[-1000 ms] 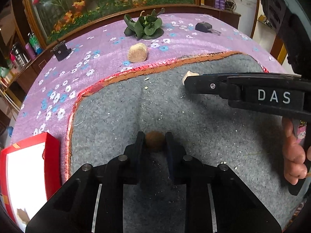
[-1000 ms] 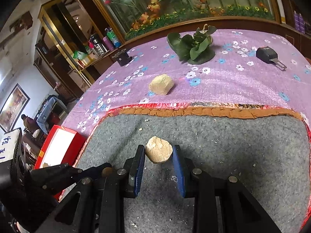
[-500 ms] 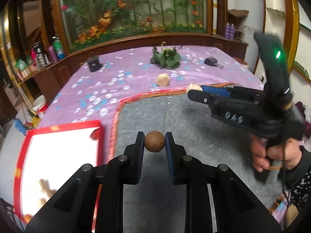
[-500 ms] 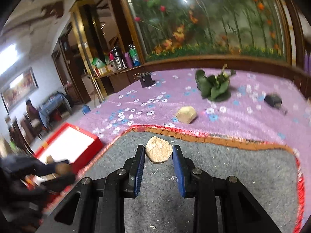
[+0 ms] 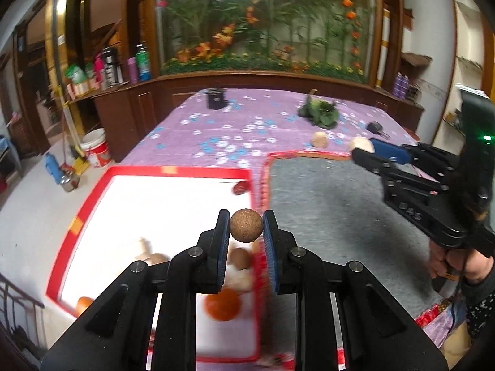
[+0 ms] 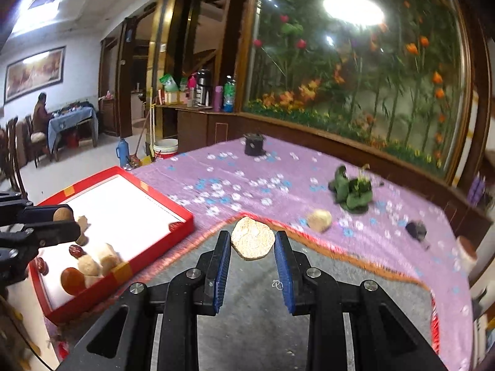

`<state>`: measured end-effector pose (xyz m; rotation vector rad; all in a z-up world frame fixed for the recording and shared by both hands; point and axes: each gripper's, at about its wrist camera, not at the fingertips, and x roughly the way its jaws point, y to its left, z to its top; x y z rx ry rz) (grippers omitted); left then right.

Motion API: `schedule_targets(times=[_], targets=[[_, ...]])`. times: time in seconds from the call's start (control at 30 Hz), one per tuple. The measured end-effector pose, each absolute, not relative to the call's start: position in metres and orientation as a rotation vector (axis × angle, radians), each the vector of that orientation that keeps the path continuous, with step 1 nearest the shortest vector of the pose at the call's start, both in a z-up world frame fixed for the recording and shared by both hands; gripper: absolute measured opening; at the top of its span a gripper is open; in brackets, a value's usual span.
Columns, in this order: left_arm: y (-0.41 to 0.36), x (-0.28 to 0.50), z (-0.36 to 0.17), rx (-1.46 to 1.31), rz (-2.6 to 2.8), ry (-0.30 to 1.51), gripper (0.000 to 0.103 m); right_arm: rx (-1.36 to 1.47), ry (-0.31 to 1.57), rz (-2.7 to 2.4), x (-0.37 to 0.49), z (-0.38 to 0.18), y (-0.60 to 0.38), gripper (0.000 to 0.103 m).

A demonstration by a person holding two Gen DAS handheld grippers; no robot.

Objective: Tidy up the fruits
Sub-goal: 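Carry the brown ball and beige cake over the white tray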

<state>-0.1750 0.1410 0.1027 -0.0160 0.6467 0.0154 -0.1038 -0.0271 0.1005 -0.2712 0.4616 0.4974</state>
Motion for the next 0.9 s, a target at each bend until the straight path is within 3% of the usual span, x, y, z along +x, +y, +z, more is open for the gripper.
schedule_targets(times=[0.3,0.9], targets=[[0.189,-0.197,0.096,0.009,0.221,0.608,0.021,-0.329,0.465,0.561,-0.129,0.110,0.021,0.028],[0.234,-0.208,0.080,-0.021,0.347,0.583,0.021,-0.342,0.584,0.697,-0.153,0.073,0.106,0.028]])
